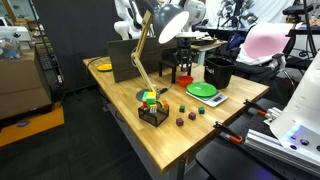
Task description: Move the purple block from the basket to the table
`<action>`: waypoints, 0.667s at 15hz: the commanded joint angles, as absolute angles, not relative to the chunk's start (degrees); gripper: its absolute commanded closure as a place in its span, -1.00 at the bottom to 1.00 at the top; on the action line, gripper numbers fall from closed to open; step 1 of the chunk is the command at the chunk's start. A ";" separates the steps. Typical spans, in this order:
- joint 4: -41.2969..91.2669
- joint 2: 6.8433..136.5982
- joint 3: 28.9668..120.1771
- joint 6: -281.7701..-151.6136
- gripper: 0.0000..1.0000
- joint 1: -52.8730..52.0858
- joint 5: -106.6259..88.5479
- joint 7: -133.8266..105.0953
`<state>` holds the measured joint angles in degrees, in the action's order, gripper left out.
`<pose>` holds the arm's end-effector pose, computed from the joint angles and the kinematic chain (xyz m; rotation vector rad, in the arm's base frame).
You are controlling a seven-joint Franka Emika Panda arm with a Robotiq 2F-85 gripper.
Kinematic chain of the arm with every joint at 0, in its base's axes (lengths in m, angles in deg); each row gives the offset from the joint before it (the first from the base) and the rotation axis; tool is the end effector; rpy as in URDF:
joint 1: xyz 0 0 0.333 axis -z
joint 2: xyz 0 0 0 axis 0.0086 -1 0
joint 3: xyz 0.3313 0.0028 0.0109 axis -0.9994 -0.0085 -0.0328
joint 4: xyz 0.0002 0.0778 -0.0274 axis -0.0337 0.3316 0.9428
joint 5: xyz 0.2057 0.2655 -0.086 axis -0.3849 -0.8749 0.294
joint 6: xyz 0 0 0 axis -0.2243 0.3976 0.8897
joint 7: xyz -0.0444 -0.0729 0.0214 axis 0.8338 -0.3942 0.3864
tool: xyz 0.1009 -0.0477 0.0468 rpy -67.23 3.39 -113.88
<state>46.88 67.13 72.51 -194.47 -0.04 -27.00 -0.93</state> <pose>0.5269 0.0084 0.2871 -2.8414 0.7079 0.6311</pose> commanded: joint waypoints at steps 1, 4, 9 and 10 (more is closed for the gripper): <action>48.65 64.61 71.95 -195.34 0.85 -0.11 -27.52 -1.64; 49.01 62.16 71.64 -195.47 0.85 -0.57 -27.27 -2.30; 48.48 60.97 71.56 -194.85 0.42 -0.91 -26.98 -1.76; 48.45 60.97 71.56 -194.86 0.42 -0.90 -26.98 -1.80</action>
<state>48.62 61.05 71.52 -195.02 -0.89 -26.99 -1.81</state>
